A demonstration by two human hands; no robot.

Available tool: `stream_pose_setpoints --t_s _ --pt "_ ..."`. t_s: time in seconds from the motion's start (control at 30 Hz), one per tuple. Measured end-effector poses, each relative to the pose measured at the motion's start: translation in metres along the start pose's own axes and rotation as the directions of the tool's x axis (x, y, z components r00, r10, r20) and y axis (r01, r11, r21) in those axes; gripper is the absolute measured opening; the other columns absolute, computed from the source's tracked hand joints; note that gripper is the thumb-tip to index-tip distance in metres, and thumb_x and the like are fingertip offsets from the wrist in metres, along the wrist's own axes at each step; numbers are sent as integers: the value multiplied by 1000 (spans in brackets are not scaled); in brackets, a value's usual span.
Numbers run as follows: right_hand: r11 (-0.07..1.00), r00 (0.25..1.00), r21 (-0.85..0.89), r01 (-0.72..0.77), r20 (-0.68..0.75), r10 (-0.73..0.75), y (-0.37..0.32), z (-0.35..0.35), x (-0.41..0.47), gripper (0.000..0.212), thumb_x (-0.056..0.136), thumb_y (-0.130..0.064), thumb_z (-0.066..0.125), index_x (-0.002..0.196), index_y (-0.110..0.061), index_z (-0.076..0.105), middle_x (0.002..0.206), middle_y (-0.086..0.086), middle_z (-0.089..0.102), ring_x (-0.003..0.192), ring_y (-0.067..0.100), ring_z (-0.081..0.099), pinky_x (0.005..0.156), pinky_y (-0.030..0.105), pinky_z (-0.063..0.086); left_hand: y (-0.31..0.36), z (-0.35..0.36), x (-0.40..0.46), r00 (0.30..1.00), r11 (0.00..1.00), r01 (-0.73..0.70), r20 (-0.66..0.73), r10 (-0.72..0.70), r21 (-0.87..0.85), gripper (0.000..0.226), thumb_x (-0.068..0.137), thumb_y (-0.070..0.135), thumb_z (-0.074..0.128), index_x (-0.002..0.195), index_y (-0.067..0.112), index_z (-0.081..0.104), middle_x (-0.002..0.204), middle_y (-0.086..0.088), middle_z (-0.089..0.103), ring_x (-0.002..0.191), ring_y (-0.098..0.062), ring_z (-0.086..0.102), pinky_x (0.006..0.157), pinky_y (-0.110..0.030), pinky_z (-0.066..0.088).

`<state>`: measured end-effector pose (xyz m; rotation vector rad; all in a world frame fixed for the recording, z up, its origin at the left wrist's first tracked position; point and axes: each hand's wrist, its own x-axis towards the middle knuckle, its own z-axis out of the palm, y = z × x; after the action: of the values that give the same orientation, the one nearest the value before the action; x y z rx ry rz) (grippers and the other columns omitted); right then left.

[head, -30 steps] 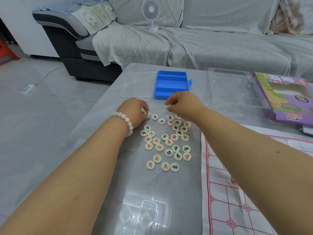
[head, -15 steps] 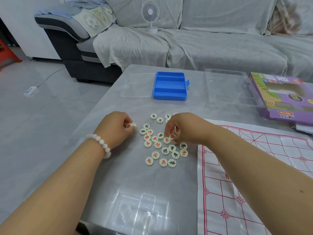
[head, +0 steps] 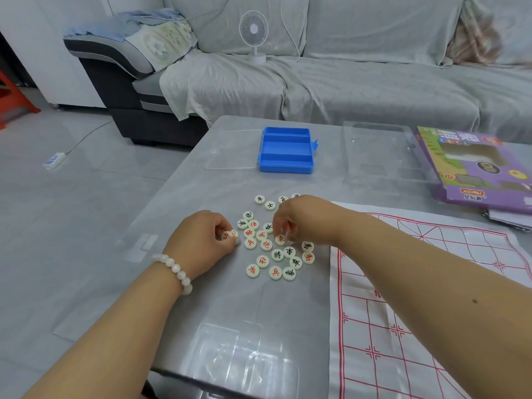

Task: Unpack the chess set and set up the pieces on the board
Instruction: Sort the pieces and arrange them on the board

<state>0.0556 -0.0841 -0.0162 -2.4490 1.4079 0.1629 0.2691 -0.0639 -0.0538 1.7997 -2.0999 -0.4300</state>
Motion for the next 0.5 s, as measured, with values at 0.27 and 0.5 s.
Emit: stream_pose_setpoints --t_s 0.27,0.5 --pt "994 997 -111 20 74 -12 -1 -2 0 25 88 -18 60 113 -18 61 109 0 61 88 15 54 72 23 41 8 -2 -4 1000 1000 -14 7 13 24 13 78 37 67 85 27 65 79 10 56 71 -5 52 59 -16 36" --pt "992 999 -118 46 28 -43 2 2 -1 26 87 -25 61 112 -19 60 104 -2 62 81 12 51 70 23 41 13 -1 -6 1000 999 -12 29 11 34 16 79 41 66 88 29 64 81 11 56 73 -5 53 63 -19 39"
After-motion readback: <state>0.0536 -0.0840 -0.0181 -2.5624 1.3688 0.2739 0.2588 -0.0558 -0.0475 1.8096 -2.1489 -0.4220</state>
